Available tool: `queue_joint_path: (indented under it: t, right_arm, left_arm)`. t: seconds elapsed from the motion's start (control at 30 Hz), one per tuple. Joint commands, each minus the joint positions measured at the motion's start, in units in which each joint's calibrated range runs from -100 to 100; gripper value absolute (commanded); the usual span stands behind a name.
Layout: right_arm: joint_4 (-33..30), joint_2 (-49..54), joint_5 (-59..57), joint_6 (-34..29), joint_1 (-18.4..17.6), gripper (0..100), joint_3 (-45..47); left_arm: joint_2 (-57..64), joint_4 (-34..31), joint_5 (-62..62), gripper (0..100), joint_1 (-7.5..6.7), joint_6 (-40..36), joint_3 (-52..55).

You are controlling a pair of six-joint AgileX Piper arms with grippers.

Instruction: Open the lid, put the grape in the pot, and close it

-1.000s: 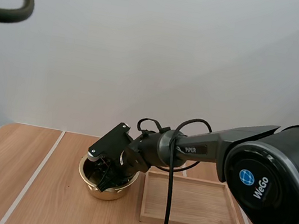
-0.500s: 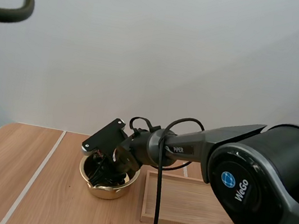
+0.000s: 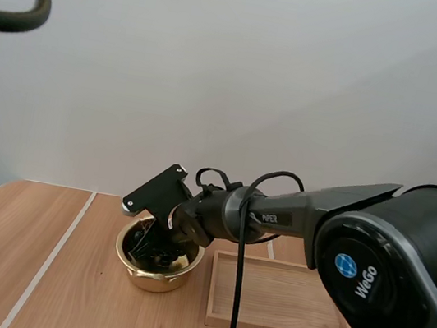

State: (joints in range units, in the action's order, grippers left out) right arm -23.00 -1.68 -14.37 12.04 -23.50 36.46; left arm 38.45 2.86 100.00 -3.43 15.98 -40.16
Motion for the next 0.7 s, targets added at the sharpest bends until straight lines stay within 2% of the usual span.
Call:
queue_joint_path:
  t: [0.0,0.1,0.17,0.2,0.23,0.33,0.37,0.67]
  right_arm:
    - [-0.81,-2.12,2.0,-0.06,0.47,2,-0.94]
    - [0.56,-2.59,1.63,-0.06,1.37,3,-1.9]
    - [1.78,-2.59,0.72,-0.06,1.81,10,-2.37]
    - [2.16,-2.59,-0.37,-0.06,1.91,19,-2.69]
    - [2.16,-2.59,-0.78,-0.06,1.91,33,-2.69]
    - [2.37,-2.59,-1.78,-0.06,1.91,91,-2.69]
    - [2.37,-2.59,-2.19,-0.06,1.91,100,-2.69]
    - [3.41,2.09,-3.28,-0.06,1.84,100,-2.69]
  left_arm:
    - [0.23,-0.67,0.0,0,-0.21,-0.51,-0.2]
    - [0.23,-0.67,0.0,0,-0.21,-0.51,-0.2]
    - [0.23,-0.67,0.0,0,-0.21,-0.51,-0.2]
    - [0.23,-0.67,0.0,0,-0.21,-0.51,-0.2]
    - [0.23,-0.67,0.0,0,-0.21,-0.51,-0.2]
    - [0.23,-0.67,0.0,0,-0.21,-0.51,-0.2]
    - [0.23,-0.67,0.0,0,-0.21,-0.51,-0.2]
    - [0.23,-0.63,0.0,0,-0.21,-0.51,0.26]
